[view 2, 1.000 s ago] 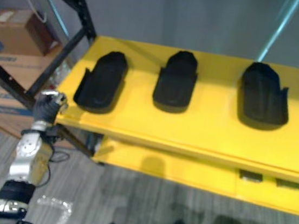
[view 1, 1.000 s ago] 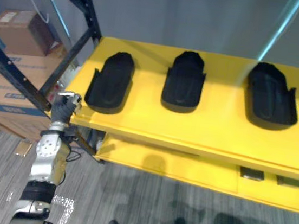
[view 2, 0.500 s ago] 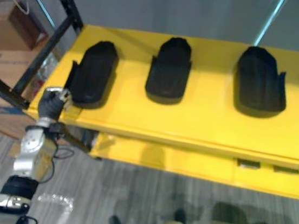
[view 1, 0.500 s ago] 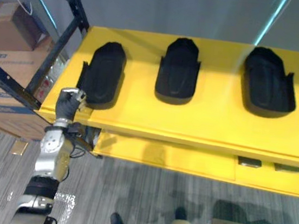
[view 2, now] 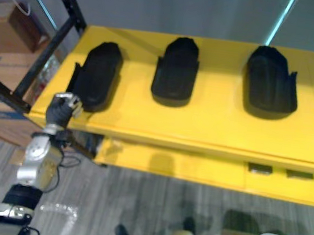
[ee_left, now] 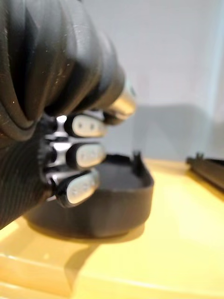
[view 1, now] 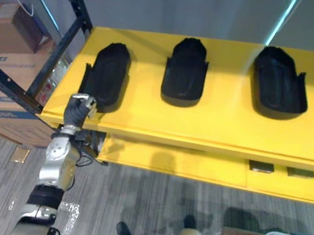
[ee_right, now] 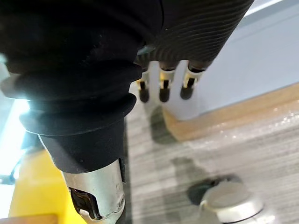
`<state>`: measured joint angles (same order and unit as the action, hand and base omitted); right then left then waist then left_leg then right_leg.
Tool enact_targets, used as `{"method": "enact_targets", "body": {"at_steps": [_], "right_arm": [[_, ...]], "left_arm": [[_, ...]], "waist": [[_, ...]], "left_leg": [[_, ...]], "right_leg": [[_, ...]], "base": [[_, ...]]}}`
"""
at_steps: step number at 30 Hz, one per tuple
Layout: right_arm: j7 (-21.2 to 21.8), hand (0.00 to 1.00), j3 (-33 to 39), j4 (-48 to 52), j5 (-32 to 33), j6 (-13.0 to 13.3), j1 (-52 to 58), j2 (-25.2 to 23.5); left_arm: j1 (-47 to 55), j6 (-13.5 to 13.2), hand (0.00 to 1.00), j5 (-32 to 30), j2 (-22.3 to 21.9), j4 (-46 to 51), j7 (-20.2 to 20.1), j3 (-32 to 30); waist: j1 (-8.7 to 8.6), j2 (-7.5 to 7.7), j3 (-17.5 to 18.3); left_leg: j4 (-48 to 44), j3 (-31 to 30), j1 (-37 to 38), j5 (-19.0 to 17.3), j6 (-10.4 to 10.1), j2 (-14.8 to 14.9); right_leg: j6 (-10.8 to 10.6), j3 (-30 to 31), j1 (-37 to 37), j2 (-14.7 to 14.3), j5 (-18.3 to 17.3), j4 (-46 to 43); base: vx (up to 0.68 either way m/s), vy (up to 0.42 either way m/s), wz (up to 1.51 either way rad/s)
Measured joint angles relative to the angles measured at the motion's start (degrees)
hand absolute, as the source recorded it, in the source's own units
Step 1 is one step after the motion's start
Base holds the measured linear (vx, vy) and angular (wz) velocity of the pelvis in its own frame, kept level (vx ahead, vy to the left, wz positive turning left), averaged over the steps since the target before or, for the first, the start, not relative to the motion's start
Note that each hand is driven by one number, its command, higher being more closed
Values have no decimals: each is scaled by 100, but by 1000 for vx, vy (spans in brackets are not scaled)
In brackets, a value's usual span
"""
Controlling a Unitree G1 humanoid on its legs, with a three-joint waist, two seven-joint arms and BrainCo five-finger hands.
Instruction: Walk over and take plastic housings, then place them on the shelf
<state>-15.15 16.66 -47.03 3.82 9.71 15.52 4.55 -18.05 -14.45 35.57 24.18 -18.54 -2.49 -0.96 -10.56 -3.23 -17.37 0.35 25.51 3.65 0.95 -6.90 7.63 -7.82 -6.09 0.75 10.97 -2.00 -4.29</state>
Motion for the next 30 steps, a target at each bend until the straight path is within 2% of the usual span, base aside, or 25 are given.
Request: {"method": "enact_targets", "body": {"at_steps": [8,14,18,22,26,30], "right_arm": [[-7,0,-110,49,12,-4,-1,5],[-16,0,-113,117,20,-12,-12,28],[-16,0,-119,123,27,-104,-16,22],[-17,0,-149,179,105,-103,-20,23],[-16,0,-222,310,110,-105,-24,24],[-14,0,-297,333,111,-110,-27,25]], "left_arm": [[-367,3,100,-8,11,-359,202,-7],[-762,9,100,-12,33,-486,379,-51],[-1191,75,100,-11,292,-675,459,-54],[-1452,88,100,-12,334,-809,538,-53],[-1771,215,100,-12,528,-1017,595,-52],[-1917,233,100,-9,704,-1061,607,-52]], "waist": [[-34,9,-18],[-91,19,-373],[-139,75,-438],[-140,106,-465],[-158,139,-638],[-178,163,-728]], "left_leg": [[-105,1,-167,-3,2,37],[-508,50,-249,-285,4,108],[-649,74,-414,-314,20,150],[-735,126,-472,-369,23,173],[-1039,157,-586,-550,51,234],[-1208,160,-692,-638,65,271]], "right_leg": [[-9,-2,-77,-12,11,-4],[-11,155,-108,-7,9,-98],[-24,215,-277,-23,20,-163],[-23,277,-335,-32,20,-176],[-25,333,-373,-23,21,-217],[-25,362,-428,-23,21,-237]], "base": [[10,0,2],[-41,15,-11],[4,-4,-3],[0,1,-4],[-14,12,-6],[-10,10,-3]]}}
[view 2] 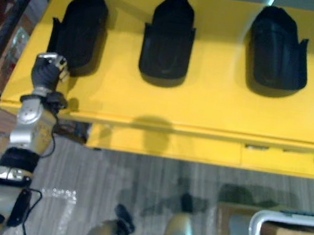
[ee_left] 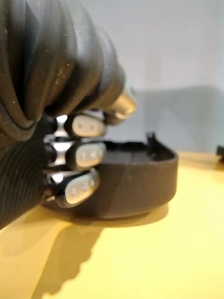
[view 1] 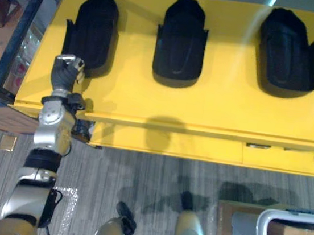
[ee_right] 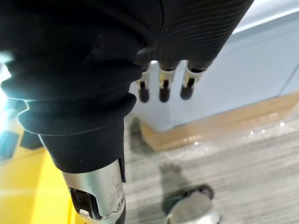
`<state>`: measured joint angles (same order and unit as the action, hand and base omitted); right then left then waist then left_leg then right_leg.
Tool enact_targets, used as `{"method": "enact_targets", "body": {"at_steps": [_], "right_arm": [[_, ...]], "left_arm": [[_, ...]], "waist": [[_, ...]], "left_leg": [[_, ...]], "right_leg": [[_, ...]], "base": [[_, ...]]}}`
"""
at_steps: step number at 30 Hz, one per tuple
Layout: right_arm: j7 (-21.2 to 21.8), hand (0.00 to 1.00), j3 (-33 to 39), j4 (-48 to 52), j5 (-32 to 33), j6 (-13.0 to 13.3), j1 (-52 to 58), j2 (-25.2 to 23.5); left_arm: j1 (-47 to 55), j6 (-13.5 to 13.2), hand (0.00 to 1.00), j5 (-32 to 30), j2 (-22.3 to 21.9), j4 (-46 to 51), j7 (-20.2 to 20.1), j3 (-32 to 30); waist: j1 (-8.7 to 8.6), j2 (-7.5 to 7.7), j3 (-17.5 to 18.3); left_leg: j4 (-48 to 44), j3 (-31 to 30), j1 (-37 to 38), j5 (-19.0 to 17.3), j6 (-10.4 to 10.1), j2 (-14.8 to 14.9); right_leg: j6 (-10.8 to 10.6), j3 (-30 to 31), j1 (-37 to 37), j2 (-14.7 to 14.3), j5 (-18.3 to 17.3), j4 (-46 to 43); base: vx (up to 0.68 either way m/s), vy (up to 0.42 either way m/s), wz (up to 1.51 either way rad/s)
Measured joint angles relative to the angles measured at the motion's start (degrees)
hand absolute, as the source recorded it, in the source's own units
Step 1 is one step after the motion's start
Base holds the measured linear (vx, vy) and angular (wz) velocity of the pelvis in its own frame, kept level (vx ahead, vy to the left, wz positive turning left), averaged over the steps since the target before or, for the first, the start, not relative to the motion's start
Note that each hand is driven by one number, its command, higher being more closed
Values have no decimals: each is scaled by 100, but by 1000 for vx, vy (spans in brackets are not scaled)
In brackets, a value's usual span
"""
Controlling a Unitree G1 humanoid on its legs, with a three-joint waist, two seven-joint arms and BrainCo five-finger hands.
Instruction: Walk over and take plastic housings, then place them on the shelf
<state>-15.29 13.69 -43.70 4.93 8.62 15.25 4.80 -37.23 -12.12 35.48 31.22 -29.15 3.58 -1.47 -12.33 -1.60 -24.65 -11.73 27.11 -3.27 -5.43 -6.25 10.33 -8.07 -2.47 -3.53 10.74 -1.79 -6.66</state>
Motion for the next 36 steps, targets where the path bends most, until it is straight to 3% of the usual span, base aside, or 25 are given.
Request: {"method": "enact_targets", "body": {"at_steps": [8,10,11,15,19,22,24,27,29,31,34,36], "right_arm": [[0,0,-138,16,5,2,-30,-15],[-1,0,-142,11,8,7,-28,-44],[-2,0,-141,9,9,7,-28,-57],[-8,0,-137,28,59,7,-22,-131],[-92,0,-27,6,64,0,29,-122],[-110,0,45,-42,101,-5,206,-121],[-126,0,148,-182,104,-6,324,-96],[-127,0,164,-237,108,-8,324,-75],[-126,0,285,-309,116,-10,322,-57],[-121,0,364,-479,134,-46,318,-28],[-108,0,376,-627,166,-121,320,-22],[-106,0,412,-698,234,-162,320,-21]], "left_arm": [[-210,-83,100,12,38,-132,-24,-2],[-137,-185,100,-10,38,298,-26,-14],[-94,-221,0,-31,38,555,-28,-16],[281,-357,0,-760,39,2484,175,-216],[709,-367,0,-1643,38,3523,663,-575],[1115,-19,0,-2471,37,3875,1089,-745],[1294,482,0,-3260,70,3842,1425,-748],[1242,1100,0,-4056,553,3461,1422,-708],[911,1524,0,-4255,981,2810,1306,-526],[505,1936,0,-4429,1511,2079,948,-73],[-177,2295,0,-4462,1983,1184,231,645],[-434,2390,0,-4461,2137,814,-141,977]], "waist": [[6,34,-31],[36,34,-31],[54,34,-31],[94,19,-24],[240,-170,88],[293,-330,430],[395,-480,844],[404,-483,1091],[412,-460,1184],[409,-406,1357],[352,-306,1517],[299,-277,1558]], "left_leg": [[-223,-8,-107,-110,30,52],[-271,-21,-123,-135,50,50],[-271,-28,-124,-135,50,47],[-258,-160,-35,-134,51,32],[-98,-166,129,-109,24,-26],[204,-221,333,-13,-18,-114],[435,-281,469,81,-59,-149],[628,-265,657,160,-103,-150],[781,-213,840,215,-124,-175],[925,-144,945,267,-133,-197],[1093,-117,1052,364,-143,-233],[1210,-82,1153,422,-146,-256]], "right_leg": [[-9,31,-47,-5,6,-29],[-9,37,-42,6,6,-35],[-9,35,-39,9,6,-35],[-10,-90,167,14,2,22],[-11,-140,314,33,-1,92],[-15,-248,530,48,-11,249],[-19,-380,694,40,-17,378],[-16,-395,826,2,-19,458],[-16,-390,947,1,-18,502],[-16,-360,965,0,-18,525],[-15,-350,986,1,-16,528],[-14,-337,1020,-1,-14,528]], "base": [[-2,2,0],[0,0,0],[-8,14,4],[1,4,10],[9,2,5],[56,-13,13],[94,-15,16],[46,-23,-1],[9,-18,-8],[-15,-7,-10],[-5,-5,-4],[-21,-7,-8]]}}
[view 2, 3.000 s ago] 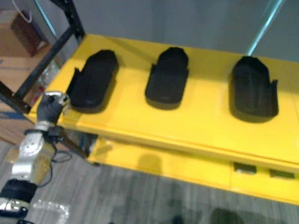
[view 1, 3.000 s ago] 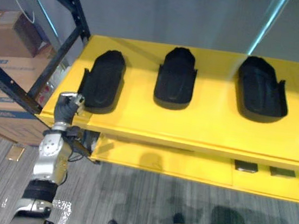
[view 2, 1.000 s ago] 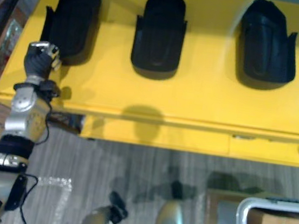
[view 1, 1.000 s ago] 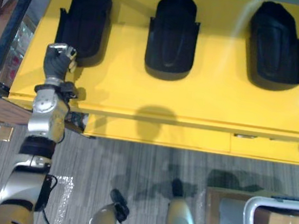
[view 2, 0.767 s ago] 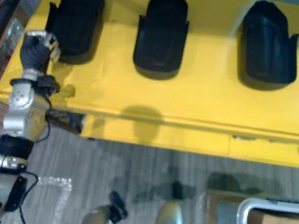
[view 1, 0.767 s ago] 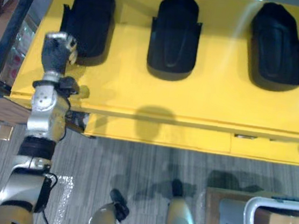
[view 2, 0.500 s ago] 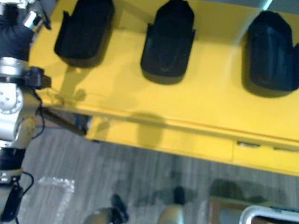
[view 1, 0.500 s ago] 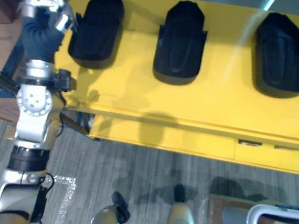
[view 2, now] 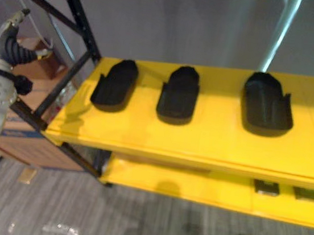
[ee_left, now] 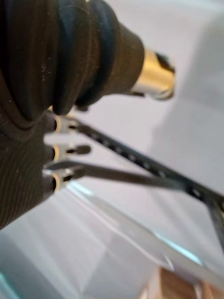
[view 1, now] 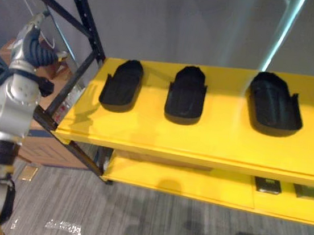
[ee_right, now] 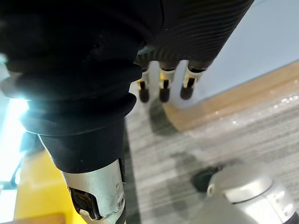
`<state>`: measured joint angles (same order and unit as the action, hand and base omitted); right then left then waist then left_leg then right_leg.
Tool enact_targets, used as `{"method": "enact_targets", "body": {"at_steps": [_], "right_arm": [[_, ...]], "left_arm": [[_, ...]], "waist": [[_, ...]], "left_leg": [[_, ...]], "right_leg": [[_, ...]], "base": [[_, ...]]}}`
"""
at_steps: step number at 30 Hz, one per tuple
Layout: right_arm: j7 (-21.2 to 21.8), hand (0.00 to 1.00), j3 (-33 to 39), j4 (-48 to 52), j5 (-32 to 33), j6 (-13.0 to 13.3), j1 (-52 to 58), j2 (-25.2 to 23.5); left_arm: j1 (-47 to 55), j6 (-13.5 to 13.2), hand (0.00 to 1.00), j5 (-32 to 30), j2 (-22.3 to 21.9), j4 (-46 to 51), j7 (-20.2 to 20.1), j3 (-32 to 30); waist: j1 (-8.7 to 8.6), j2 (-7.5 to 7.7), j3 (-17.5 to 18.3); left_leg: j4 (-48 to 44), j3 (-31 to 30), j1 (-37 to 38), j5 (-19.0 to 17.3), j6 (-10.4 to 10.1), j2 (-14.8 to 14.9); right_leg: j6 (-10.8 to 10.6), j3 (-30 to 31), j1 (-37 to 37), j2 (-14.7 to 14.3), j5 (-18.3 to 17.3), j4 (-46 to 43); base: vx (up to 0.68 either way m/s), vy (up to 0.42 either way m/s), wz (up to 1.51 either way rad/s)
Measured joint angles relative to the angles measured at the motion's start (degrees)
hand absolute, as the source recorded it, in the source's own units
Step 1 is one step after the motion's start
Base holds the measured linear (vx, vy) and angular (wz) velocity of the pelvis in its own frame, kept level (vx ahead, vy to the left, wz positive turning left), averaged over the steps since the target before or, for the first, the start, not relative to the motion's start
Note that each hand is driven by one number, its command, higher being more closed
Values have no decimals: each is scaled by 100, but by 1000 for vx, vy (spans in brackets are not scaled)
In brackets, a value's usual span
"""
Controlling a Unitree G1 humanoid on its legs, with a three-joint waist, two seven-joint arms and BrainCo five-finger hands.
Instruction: Walk over and take plastic housings, then place them on the shelf
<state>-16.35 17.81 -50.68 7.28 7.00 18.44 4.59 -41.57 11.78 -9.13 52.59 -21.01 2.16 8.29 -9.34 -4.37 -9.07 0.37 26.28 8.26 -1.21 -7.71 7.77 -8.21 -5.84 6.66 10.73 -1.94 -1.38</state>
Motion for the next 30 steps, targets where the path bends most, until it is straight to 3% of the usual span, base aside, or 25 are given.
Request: {"method": "enact_targets", "body": {"at_steps": [6,17,20,21,22,24,26,28,29,30], "right_arm": [[19,0,154,-159,43,-95,-11,1],[40,0,185,-301,38,-79,-52,-12],[76,0,185,-410,30,-62,-58,-13],[82,0,185,-416,29,-60,-58,-15],[97,0,186,-417,28,-48,-62,-18],[113,0,224,-448,-13,98,-61,-28],[113,0,292,-455,-15,156,-63,-43],[102,0,350,-455,-14,225,-100,-51],[98,0,350,-455,-14,250,-118,-47],[90,0,348,-452,-18,306,-143,-44]], "left_arm": [[-133,81,0,0,128,-654,-1045,196],[-432,68,0,-87,130,-1528,-1877,450],[-474,-189,0,-28,131,-1649,-1918,565],[-488,-272,0,4,131,-1649,-1885,610],[-514,-523,0,105,130,-1646,-1702,669],[-592,-1143,0,520,131,-1235,-840,671],[-596,-1461,0,806,130,-736,-372,661],[-499,-1976,0,1327,93,618,337,329],[-412,-2098,0,1431,37,1001,502,110],[-174,-2324,0,1579,-147,1745,789,-405]], "waist": [[-168,-28,78],[-313,6,104],[-374,4,104],[-380,4,104],[-392,5,104],[-390,5,106],[-383,6,106],[-318,20,115],[-298,18,118],[-251,1,138]], "left_leg": [[320,147,173,140,-10,-71],[418,285,161,225,-2,-111],[419,279,165,231,-3,-110],[420,276,165,233,-3,-110],[426,271,160,235,-4,-110],[459,219,88,246,10,-119],[460,163,52,260,20,-128],[459,109,26,276,33,-126],[459,105,24,277,33,-125],[459,90,19,280,33,-119]], "right_leg": [[-8,127,-48,1,24,3],[36,233,-148,-4,163,129],[36,216,-155,-2,163,133],[36,210,-155,-2,163,133],[35,207,-155,0,163,134],[24,176,-167,9,170,135],[20,136,-166,17,172,135],[20,104,-156,15,172,135],[20,102,-155,14,172,136],[20,97,-150,11,172,138]], "base": [[-26,-1,-11],[-13,-9,-6],[0,0,0],[0,0,0],[0,0,0],[-17,-26,12],[8,-15,17],[27,-15,11],[22,-15,3],[15,-14,4]]}}
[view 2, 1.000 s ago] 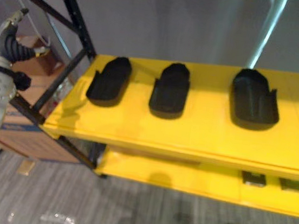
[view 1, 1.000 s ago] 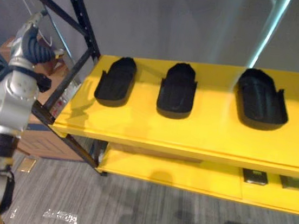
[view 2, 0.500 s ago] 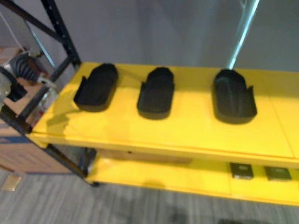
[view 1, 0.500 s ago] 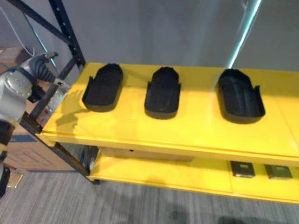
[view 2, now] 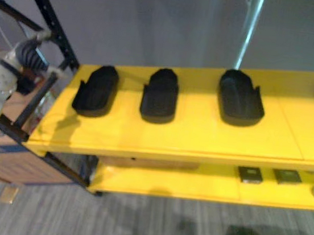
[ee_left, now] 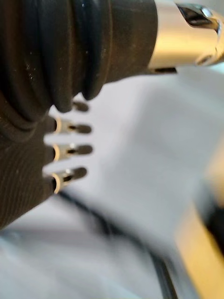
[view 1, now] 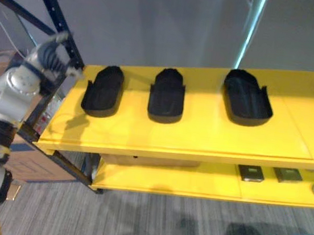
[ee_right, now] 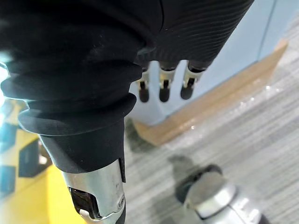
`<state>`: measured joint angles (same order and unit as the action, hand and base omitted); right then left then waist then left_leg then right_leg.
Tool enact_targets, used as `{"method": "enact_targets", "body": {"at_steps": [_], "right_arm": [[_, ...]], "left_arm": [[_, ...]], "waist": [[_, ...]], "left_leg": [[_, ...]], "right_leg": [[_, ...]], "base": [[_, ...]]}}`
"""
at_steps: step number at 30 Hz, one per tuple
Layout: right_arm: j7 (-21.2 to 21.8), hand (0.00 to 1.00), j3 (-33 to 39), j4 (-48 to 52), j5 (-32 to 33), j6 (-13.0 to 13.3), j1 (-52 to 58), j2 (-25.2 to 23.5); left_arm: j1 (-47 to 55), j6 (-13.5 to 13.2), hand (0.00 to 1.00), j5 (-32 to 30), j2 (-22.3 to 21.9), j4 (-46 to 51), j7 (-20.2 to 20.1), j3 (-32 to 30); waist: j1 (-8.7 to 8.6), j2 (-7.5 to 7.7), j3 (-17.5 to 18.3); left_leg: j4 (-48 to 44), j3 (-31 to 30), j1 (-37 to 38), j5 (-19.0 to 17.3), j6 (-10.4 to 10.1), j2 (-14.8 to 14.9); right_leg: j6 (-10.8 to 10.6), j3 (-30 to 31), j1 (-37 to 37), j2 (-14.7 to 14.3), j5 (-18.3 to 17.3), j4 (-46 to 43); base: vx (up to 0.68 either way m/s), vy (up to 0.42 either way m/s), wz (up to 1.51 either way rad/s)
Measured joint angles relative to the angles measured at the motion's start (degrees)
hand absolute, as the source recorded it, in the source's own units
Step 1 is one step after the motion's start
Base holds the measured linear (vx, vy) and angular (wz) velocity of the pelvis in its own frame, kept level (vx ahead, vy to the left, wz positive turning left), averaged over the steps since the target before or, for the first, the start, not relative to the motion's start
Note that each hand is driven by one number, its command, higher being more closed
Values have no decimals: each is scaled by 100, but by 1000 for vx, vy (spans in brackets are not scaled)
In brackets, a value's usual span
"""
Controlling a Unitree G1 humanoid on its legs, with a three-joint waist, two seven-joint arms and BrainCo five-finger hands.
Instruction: Walk over and take plastic housings, then place them on the shelf
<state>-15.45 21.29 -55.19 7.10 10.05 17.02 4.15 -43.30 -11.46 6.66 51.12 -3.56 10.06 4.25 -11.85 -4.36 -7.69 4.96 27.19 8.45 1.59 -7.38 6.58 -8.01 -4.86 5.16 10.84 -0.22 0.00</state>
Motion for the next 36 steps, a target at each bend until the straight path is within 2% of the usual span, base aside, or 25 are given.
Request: {"method": "enact_targets", "body": {"at_steps": [1,2,3,5,6,7,9,11,12,13,15,16,19,21,22,23,24,25,27,31,32,36], "right_arm": [[-8,0,-2,-1,-2,19,-4,0],[-25,0,-5,-3,-9,19,-4,-5],[-35,0,-8,-11,-12,19,2,-12],[-84,0,-10,-74,-103,18,11,-22],[-86,0,-31,-97,-182,18,6,-42],[-87,0,-45,-118,-246,21,-3,-50],[-90,0,-67,-213,-360,23,-74,-77],[-96,0,-126,-213,-384,24,-112,-69],[-96,0,-202,-213,-429,23,-166,-60],[-101,0,-291,-212,-462,23,-227,-54],[-106,0,-359,-211,-465,17,-265,-53],[-111,0,-411,-208,-464,0,-268,-45],[-111,0,-473,-206,-463,-138,-213,-47],[-108,0,-566,-199,-460,-288,-202,-66],[-106,0,-566,-197,-459,-324,-195,-81],[-99,0,-576,-194,-454,-399,-211,-109],[-94,0,-579,-195,-453,-413,-217,-120],[-92,0,-580,-195,-453,-415,-221,-126],[-85,0,-580,-195,-453,-412,-293,-147],[-80,0,-548,-198,-446,-381,-398,-172],[-80,0,-547,-199,-445,-378,-397,-170],[-51,0,-528,-289,-442,-363,-437,-181]], "left_arm": [[218,-164,0,30,-180,472,184,-402],[581,-480,0,95,-396,987,379,-887],[747,-613,0,148,-515,1182,455,-1100],[1248,-1081,0,244,-848,1608,643,-1684],[1567,-1576,0,418,-1040,1778,804,-2079],[1657,-1753,0,470,-1109,1846,872,-2231],[1901,-2418,0,467,-1271,2095,1244,-2826],[1929,-2828,0,461,-1364,2205,1543,-3237],[2042,-3090,0,465,-1380,2326,1820,-3624],[2245,-3259,0,457,-1414,2411,2078,-4036],[2610,-3331,0,422,-1657,2429,2499,-4475],[2919,-3311,0,424,-1949,2427,2765,-4657],[3823,-3111,0,479,-2638,2279,3065,-4810],[4746,-2644,0,628,-3456,1513,3220,-4619],[4876,-2509,0,783,-3614,1181,3199,-4501],[5137,-2088,0,1282,-3950,272,3133,-4289],[5251,-1858,0,1456,-4121,-329,3100,-4193],[5337,-1736,0,1563,-4231,-699,3049,-4114],[5696,-1384,0,1707,-4656,-1816,2867,-3793],[5928,-934,0,1711,-4763,-3303,2291,-3344],[5935,-898,0,1708,-4767,-3485,2220,-3288],[5969,-234,0,1584,-4773,-4259,1412,-3207]], "waist": [[37,-23,52],[69,-51,135],[84,-54,158],[257,-68,328],[406,-14,427],[480,24,454],[695,184,561],[802,226,589],[818,287,632],[830,319,675],[891,335,686],[939,339,690],[971,346,730],[1086,350,727],[1109,360,722],[1123,385,715],[1125,407,701],[1132,424,690],[1148,563,601],[1172,843,415],[1172,848,412],[1130,740,386]], "left_leg": [[0,-19,-32,1,-1,6],[-1,-74,-44,6,-7,16],[-1,-139,-34,11,-15,19],[-6,-229,-35,31,-30,46],[-5,-319,-46,57,-36,63],[-4,-331,-42,73,-34,68],[6,-477,-50,114,-32,76],[12,-549,-48,120,-31,72],[15,-609,-54,131,-37,62],[16,-626,-62,145,-35,60],[17,-671,-64,135,-44,47],[18,-774,-87,133,-35,22],[18,-918,-228,172,-23,-18],[17,-982,-248,200,-16,-19],[17,-1024,-250,205,-13,-18],[16,-1120,-252,223,6,-17],[16,-1151,-237,230,5,-18],[16,-1158,-225,241,13,-17],[16,-1162,-130,244,23,-16],[16,-1151,-25,192,3,-21],[16,-1145,-24,182,3,-27],[16,-1086,55,103,-4,-31]], "right_leg": [[0,-20,5,-4,0,8],[0,-114,54,-7,0,37],[1,-167,118,-9,-1,58],[10,-289,163,-31,-6,61],[27,-370,221,-45,-17,67],[35,-413,246,-49,-22,70],[92,-554,327,-60,-68,83],[115,-619,385,-57,-97,84],[112,-647,409,-52,-118,81],[112,-668,413,-46,-118,79],[108,-744,459,-26,-121,97],[105,-811,488,-6,-122,100],[107,-949,470,18,-121,124],[104,-1061,489,12,-113,157],[105,-1099,511,8,-112,158],[107,-1215,592,-3,-114,160],[107,-1248,650,-11,-114,173],[107,-1253,668,-14,-114,174],[112,-1256,762,-16,-122,173],[123,-1268,863,-12,-173,172],[128,-1268,862,-7,-178,172],[89,-1236,899,9,-247,155]], "base": [[10,-23,13],[11,-22,21],[8,-29,32],[6,-32,30],[-23,-36,23],[-63,-48,31],[-94,-48,27],[-98,-31,20],[-107,-22,15],[-87,-13,10],[-94,-6,13],[-82,-3,24],[-26,8,32],[26,2,19],[50,-23,27],[49,-27,28],[49,-25,24],[43,-12,8],[40,-7,-1],[6,-1,-1],[19,12,-3],[21,2,-7]]}}
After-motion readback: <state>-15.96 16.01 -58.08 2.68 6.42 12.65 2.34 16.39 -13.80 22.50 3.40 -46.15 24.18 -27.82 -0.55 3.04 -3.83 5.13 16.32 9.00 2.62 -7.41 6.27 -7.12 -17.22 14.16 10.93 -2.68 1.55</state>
